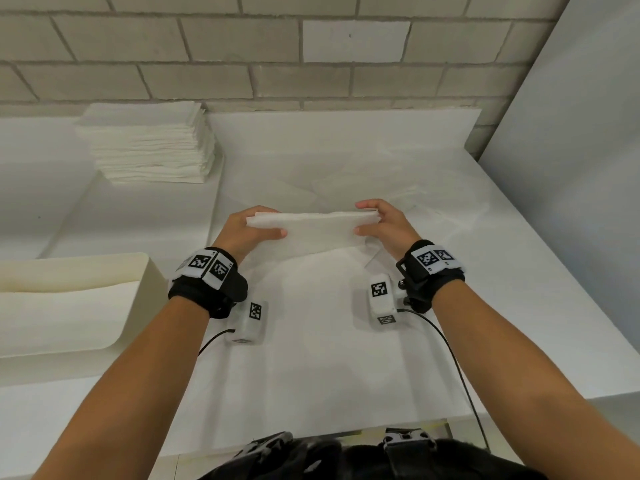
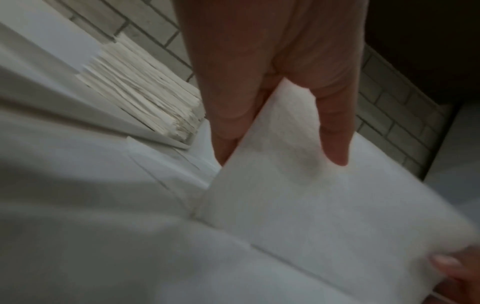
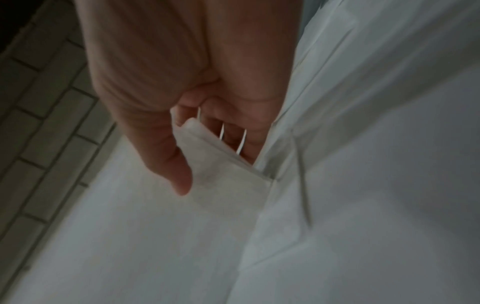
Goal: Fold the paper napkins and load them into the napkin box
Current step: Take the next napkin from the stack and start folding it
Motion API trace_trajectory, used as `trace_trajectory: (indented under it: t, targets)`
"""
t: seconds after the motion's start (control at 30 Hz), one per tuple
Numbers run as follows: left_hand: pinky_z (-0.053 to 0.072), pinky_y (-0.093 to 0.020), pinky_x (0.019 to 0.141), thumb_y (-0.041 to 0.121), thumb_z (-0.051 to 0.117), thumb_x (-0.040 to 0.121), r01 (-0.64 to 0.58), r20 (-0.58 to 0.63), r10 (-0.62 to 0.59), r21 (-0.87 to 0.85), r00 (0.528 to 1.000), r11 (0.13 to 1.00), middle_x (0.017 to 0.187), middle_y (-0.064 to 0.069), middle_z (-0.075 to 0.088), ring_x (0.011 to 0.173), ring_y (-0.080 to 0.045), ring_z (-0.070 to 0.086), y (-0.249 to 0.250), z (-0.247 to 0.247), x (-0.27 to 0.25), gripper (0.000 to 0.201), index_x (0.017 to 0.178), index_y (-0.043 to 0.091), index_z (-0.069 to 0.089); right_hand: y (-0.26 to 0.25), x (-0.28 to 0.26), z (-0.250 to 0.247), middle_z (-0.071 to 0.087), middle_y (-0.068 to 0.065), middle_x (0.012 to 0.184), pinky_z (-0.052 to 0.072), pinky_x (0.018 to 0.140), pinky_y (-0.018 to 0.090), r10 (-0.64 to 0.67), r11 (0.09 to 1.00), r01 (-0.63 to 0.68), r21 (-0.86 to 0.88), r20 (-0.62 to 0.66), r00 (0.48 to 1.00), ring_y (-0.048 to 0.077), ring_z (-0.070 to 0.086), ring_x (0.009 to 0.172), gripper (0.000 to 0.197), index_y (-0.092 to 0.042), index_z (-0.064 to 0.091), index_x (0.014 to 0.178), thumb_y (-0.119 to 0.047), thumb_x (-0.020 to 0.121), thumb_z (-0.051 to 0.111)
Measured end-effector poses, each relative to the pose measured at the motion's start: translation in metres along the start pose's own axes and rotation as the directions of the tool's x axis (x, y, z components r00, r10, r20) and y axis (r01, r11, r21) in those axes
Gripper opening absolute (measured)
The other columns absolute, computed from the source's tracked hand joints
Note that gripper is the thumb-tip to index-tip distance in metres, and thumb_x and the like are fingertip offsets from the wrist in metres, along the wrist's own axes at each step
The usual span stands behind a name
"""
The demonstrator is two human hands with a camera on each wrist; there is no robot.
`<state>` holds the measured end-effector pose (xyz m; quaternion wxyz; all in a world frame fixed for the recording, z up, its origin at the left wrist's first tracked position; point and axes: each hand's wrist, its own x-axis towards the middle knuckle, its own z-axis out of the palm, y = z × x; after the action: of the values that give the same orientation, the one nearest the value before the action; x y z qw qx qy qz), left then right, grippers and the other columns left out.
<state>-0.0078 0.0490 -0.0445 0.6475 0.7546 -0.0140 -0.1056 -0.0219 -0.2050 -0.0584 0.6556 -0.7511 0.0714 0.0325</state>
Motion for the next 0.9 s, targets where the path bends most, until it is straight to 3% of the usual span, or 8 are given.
trace_trajectory:
  t: [0.13,0.23,0.3,0.43,0.53,0.63,0.77,0.9]
  targets:
    - [0.042,-0.007,0.056,0.0,0.076,0.072,-0.004,0.012,0.003,0.051,1.0,0.999,0.089,0.004,0.059,0.079,-0.009,0.056,-0.007,0.0,0.0,0.037,0.103,0.015,0.064,0.007,-0.001,0.005,0.058,-0.002,0.09,0.045,0.09,0.031,0.016,0.999,-0.014,-0.044,0.032,0.999,0.016,0.056,0.088,0.04,-0.025,0.061,0.087,0.013,0.074,0.066]
    - [0.049,-0.022,0.075,0.002,0.078,0.07,-0.001,-0.015,0.002,0.046,1.0,0.999,0.091,-0.001,0.063,0.088,-0.019,0.06,-0.001,-0.002,0.002,0.033,0.096,0.017,0.064,-0.005,0.0,0.009,0.059,-0.002,0.088,0.048,0.078,0.025,-0.046,0.999,0.046,0.017,-0.006,0.999,0.016,0.055,0.086,0.037,-0.023,0.061,0.084,0.013,0.074,0.064]
    - [0.05,-0.03,0.084,0.003,0.08,0.068,-0.011,-0.03,0.012,0.045,0.999,0.999,0.096,0.001,0.063,0.094,-0.019,0.061,0.001,-0.005,0.005,0.037,0.093,0.024,0.063,-0.012,0.001,0.008,0.059,-0.002,0.091,0.05,0.078,0.026,-0.082,0.996,0.082,0.042,-0.003,0.997,0.014,0.056,0.087,0.038,-0.023,0.06,0.089,0.011,0.074,0.066]
    - [0.044,-0.018,0.066,0.0,0.078,0.069,0.003,-0.026,-0.001,0.1,1.0,0.995,0.092,0.011,0.053,0.084,-0.006,0.052,-0.006,-0.002,0.005,0.046,0.101,0.024,0.057,-0.002,-0.001,0.006,0.06,0.0,0.103,0.048,0.074,0.021,0.031,0.997,-0.026,-0.072,0.069,0.997,0.018,0.056,0.098,0.045,-0.016,0.055,0.111,0.005,0.074,0.071]
    - [0.047,-0.022,0.071,0.001,0.079,0.069,0.039,-0.045,-0.033,0.132,0.998,0.991,0.096,0.005,0.052,0.087,-0.012,0.053,-0.013,-0.004,0.003,0.048,0.103,0.024,0.055,0.006,-0.003,0.006,0.061,0.0,0.101,0.044,0.069,0.016,0.044,0.995,-0.041,-0.088,0.036,0.998,0.017,0.055,0.097,0.045,-0.011,0.057,0.115,0.004,0.075,0.071]
    - [0.047,-0.037,0.091,0.004,0.082,0.065,0.091,-0.079,-0.081,0.127,0.994,0.988,0.114,-0.004,0.047,0.103,-0.021,0.051,-0.017,-0.008,0.005,0.063,0.11,0.03,0.046,0.01,-0.001,0.002,0.062,-0.002,0.095,0.048,0.074,0.02,0.039,0.999,-0.039,-0.024,0.012,0.999,0.018,0.057,0.097,0.044,-0.012,0.06,0.111,0.006,0.072,0.072]
    - [0.048,-0.046,0.094,0.0,0.083,0.061,0.191,-0.026,-0.189,0.103,0.982,0.976,0.118,-0.007,0.048,0.106,-0.023,0.052,-0.014,-0.001,0.004,0.08,0.123,0.021,0.037,0.014,0.002,0.004,0.064,0.007,0.115,0.046,0.099,0.037,0.111,0.992,-0.106,-0.075,0.057,0.992,0.025,0.059,0.111,0.059,-0.007,0.057,0.124,0.003,0.069,0.076]
    - [0.047,-0.044,0.096,0.006,0.084,0.046,0.168,0.03,-0.172,0.102,0.985,0.98,0.124,-0.009,0.055,0.114,-0.025,0.054,-0.009,0.006,0.008,0.088,0.124,0.012,0.045,0.005,0.003,0.009,0.066,0.008,0.114,0.045,0.101,0.041,0.118,0.993,-0.117,-0.023,0.052,0.992,0.024,0.061,0.11,0.05,-0.008,0.063,0.114,0.001,0.068,0.078]
